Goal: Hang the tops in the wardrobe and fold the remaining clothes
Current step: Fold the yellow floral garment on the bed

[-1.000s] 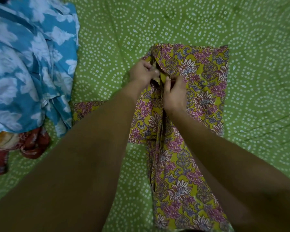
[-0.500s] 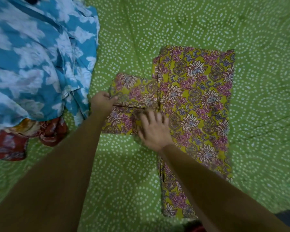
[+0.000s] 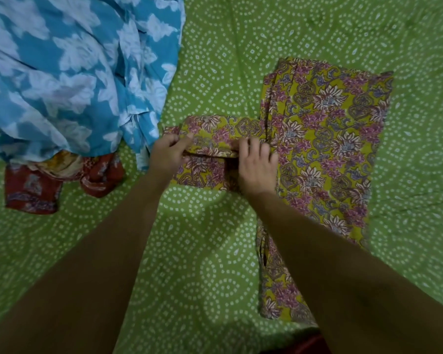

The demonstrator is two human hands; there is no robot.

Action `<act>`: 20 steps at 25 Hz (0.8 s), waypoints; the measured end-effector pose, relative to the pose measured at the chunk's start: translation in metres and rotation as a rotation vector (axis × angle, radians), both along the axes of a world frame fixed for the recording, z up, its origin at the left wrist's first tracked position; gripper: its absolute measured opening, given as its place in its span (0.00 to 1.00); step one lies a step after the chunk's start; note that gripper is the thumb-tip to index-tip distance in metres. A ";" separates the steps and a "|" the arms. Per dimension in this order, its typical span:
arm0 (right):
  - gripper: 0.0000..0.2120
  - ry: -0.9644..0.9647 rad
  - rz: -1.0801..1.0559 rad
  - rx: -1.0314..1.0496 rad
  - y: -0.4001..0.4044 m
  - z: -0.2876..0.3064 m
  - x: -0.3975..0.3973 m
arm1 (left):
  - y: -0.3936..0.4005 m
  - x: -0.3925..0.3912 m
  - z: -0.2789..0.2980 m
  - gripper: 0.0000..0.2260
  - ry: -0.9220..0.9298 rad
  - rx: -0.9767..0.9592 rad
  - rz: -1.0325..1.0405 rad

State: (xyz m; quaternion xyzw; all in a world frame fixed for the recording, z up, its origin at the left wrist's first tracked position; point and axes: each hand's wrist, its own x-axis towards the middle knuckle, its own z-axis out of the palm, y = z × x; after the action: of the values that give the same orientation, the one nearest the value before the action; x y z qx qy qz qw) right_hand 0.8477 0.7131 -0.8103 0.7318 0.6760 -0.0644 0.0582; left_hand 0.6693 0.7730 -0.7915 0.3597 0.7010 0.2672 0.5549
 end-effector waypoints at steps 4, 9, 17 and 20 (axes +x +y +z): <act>0.16 0.002 -0.028 0.015 0.002 -0.005 0.022 | 0.005 0.006 0.003 0.15 0.021 0.058 0.081; 0.21 0.060 -0.007 0.006 -0.013 -0.005 0.042 | 0.021 0.031 0.009 0.17 0.162 0.187 0.119; 0.22 0.145 -0.171 0.038 -0.029 -0.006 0.080 | 0.050 0.055 0.015 0.19 0.355 0.393 0.055; 0.14 0.218 -0.169 0.011 -0.038 -0.010 0.092 | 0.056 0.071 0.027 0.19 0.326 0.452 -0.033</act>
State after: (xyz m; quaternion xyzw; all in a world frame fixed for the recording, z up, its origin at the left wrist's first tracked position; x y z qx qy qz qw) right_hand 0.9398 0.6752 -0.8202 0.7750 0.6147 -0.1444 -0.0253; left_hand 0.7404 0.8292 -0.7643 0.5240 0.6976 0.3462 0.3448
